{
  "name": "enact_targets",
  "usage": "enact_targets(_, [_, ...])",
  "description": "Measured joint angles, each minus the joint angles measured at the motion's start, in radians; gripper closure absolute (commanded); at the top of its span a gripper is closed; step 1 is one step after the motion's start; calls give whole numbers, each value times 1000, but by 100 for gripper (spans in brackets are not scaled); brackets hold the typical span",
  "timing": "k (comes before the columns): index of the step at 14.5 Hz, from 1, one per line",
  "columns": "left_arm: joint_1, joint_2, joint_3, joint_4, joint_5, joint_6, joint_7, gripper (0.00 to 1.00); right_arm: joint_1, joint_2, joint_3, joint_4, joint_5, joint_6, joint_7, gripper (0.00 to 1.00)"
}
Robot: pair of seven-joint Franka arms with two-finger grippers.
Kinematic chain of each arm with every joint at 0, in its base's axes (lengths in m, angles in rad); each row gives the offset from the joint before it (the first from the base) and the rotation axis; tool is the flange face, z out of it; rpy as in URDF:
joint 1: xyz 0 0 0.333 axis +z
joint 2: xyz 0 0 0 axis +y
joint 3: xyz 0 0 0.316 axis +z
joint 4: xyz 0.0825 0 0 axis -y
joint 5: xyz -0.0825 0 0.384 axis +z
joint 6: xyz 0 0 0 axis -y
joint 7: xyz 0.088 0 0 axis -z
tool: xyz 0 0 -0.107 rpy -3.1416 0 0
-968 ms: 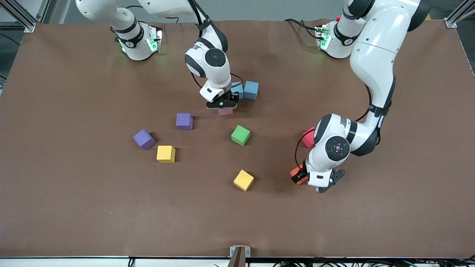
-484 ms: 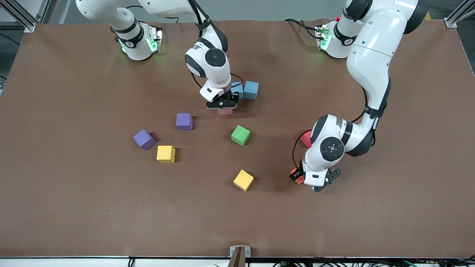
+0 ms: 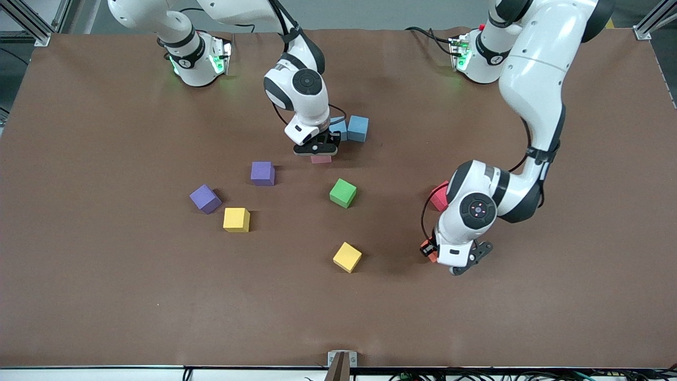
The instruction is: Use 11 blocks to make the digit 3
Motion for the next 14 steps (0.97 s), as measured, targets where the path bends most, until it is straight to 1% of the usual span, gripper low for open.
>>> enact_targets(3, [14,-70,0,0,0,-76,0,56,0,0,0,0,0,-1,0,97])
enact_targets(8, [37,-123,0,0,-16,-113,26,56,1,-1,0,0,0,-5,-17,97])
enact_targets(11, [48,-155,0,-4,-19,-144,110,56,2,-1,0,0,0,-7,-18,97])
enact_targets(14, [67,-196,-4,-35,-28,-154,207,56,3,-2,0,0,0,-10,-18,97])
